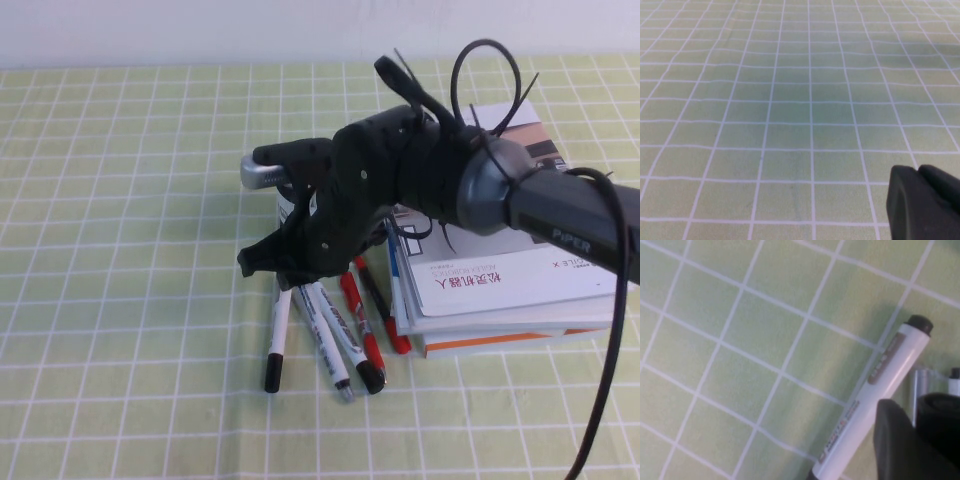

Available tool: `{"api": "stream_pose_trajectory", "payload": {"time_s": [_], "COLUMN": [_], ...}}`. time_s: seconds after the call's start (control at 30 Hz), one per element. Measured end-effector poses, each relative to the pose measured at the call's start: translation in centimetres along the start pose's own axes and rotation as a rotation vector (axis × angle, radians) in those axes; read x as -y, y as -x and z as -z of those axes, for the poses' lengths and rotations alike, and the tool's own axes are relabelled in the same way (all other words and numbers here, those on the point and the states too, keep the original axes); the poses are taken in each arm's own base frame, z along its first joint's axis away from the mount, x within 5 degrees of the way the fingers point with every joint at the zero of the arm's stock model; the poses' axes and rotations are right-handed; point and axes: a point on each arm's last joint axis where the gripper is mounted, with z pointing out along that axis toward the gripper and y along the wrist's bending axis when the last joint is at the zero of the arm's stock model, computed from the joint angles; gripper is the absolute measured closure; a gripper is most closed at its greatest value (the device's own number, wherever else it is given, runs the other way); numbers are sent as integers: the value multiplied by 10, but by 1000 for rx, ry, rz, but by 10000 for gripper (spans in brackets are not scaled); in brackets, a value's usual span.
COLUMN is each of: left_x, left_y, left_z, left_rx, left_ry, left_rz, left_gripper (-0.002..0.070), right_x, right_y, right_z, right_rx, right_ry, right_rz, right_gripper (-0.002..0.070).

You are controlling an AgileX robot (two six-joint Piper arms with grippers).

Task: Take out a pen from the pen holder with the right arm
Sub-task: 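Take a marker out of the pen holder and lay it on the table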

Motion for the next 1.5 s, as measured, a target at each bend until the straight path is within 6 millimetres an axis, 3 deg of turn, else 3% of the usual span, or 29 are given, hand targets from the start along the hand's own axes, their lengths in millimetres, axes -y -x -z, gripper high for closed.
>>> {"api": "stream_pose_trajectory", "payload": {"time_s": [0.57,1.0,1.33,1.5], "left_x": [0,0,0,0], "left_y": [0,0,0,0], "left_z": [0,0,0,0], "left_rx": [0,0,0,0], "left_ry": [0,0,0,0], "left_rz": [0,0,0,0], "left_gripper": [680,680,680,680], "right_x": [5,4,4,2], "right_y": [-11,-9,-9,-4], "right_z": [-36,-36,-36,-14], "right_rx": [-83,-60,-60,-27], "right_ry": [0,8,8,-18], "right_rz": [-36,-34,-32,16], "right_gripper": [599,591,461,454]}}
